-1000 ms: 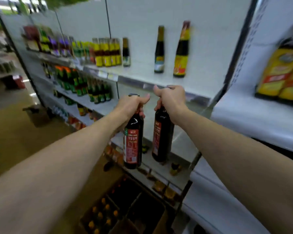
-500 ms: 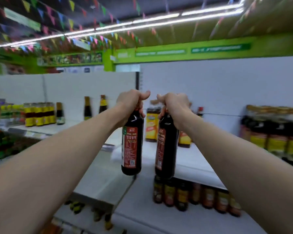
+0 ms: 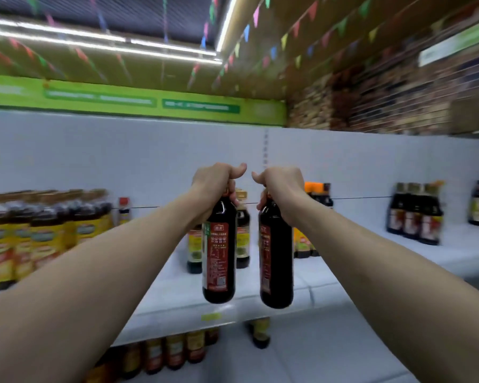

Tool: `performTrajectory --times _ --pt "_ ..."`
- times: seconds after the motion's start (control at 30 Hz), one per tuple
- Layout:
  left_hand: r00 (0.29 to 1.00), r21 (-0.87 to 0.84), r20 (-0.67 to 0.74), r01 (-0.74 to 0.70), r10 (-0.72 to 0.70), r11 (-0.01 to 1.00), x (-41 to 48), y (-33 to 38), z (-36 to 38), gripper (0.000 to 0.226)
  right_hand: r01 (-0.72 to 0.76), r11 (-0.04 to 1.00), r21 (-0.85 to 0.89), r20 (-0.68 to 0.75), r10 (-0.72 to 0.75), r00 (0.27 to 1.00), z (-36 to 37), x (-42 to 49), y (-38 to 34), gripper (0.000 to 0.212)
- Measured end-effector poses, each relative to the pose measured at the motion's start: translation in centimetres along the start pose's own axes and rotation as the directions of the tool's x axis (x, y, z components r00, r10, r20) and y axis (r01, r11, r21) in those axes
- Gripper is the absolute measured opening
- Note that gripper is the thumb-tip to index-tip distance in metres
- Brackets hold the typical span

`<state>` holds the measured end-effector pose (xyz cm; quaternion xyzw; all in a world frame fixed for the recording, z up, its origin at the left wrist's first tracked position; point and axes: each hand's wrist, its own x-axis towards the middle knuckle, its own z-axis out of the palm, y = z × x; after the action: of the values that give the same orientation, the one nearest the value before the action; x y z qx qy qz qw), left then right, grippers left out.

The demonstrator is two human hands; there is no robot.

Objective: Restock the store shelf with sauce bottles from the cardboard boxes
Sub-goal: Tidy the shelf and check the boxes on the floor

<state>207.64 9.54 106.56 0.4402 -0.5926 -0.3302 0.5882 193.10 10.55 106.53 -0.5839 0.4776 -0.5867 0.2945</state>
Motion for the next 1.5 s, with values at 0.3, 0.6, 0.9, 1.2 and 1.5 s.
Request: performTrajectory --times 0.3,0.6,0.9,1.2,1.5 --pt "0.934 -0.117 0.353 -0.006 0.047 0.993 6.3 -1.3 18.9 0.052 -0.079 0.995 -0.067 -0.347 0.051 0.936 -14.5 5.1 4.8 0.018" --pt "0.802 -0.186 0.592 0.039 0.08 0.982 9.5 -2.0 34.6 0.04 -0.203 0.967 -0.156 -0.628 0.062 0.776 -27.0 8.3 7.8 0.019" --pt "0.733 -0.198 0.674 0.061 0.091 0.978 8.8 -2.2 50.3 0.049 -0.249 0.955 -0.163 -0.735 0.051 0.676 -40.3 10.3 12.9 0.026" --pt "0.822 -0.208 0.568 0.107 0.031 0.972 11.8 -2.7 59.8 0.044 -0.225 0.959 -0.173 -0.69 0.045 0.723 -49.2 16.2 17.6 0.021" --pt "0.964 -0.093 0.262 0.073 -0.046 0.993 21.1 -7.7 59.9 0.043 -0.157 0.979 -0.134 -0.526 0.064 0.848 -48.2 26.7 22.2 0.022"
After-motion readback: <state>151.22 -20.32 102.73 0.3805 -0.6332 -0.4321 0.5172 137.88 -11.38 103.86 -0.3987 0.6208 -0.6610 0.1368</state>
